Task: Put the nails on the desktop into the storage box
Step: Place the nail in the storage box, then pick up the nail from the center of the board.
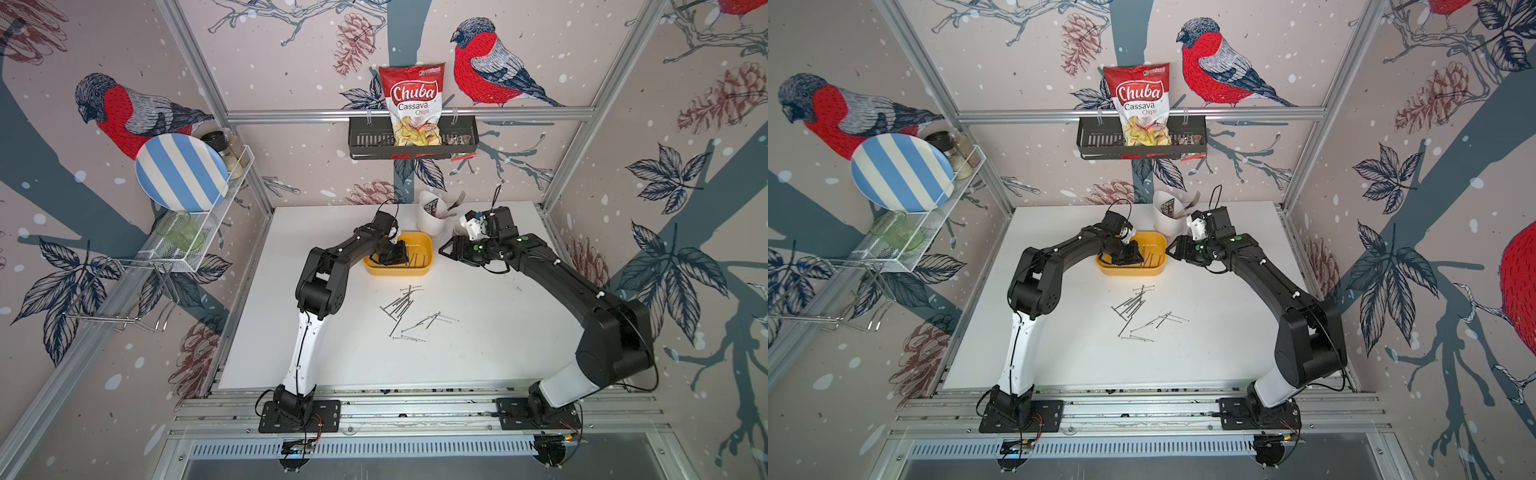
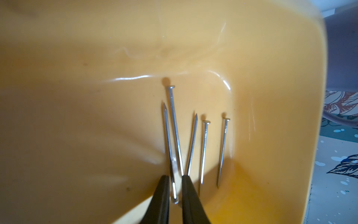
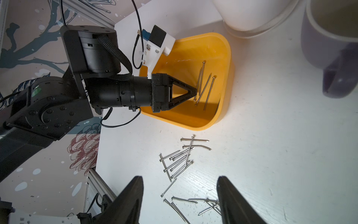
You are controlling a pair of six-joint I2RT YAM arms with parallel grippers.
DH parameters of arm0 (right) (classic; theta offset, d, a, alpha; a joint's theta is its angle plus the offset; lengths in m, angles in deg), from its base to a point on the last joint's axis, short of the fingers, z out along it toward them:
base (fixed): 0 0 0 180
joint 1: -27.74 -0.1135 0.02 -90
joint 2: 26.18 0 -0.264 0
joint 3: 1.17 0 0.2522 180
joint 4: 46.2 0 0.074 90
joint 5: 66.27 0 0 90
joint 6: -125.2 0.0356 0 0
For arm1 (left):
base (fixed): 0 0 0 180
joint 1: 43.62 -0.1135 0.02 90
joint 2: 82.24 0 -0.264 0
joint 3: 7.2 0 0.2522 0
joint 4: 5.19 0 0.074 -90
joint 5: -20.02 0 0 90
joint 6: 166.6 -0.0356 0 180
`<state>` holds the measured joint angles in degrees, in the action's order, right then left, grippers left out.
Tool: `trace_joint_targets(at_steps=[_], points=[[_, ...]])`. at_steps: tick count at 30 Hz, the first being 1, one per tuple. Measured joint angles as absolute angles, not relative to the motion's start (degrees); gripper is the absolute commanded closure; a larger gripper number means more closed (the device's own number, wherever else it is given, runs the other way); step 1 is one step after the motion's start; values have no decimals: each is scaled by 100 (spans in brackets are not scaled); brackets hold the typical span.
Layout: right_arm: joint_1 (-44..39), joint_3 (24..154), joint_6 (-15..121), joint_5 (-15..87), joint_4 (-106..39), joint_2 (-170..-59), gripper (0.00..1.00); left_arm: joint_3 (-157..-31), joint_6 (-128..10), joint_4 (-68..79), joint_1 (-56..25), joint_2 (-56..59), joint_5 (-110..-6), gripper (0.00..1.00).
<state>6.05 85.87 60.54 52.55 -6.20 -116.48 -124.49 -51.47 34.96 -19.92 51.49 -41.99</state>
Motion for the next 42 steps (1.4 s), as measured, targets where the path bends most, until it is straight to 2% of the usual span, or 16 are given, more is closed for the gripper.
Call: trace_joint_targets(at_steps=[9,18,25,36,42], points=[[581,8554,6061,5246,-659,-11644,35,-12442,-5130,3601,-1992,5025,-4192,79],[168,8559,5729,4877,-454,-11876,36,-11834,-4983,3557,-2141,4127,-4092,76],[-84,8530,5145,4212,10,-12105,36,-10862,-4937,3249,-2289,3117,-3978,75],[-1251,8213,4275,3076,661,-12623,39,-9028,-4507,2554,-2353,2044,-3895,75],[-1347,7997,4262,2591,705,-12735,46,-8814,-4478,2388,-2276,1891,-3891,75]])
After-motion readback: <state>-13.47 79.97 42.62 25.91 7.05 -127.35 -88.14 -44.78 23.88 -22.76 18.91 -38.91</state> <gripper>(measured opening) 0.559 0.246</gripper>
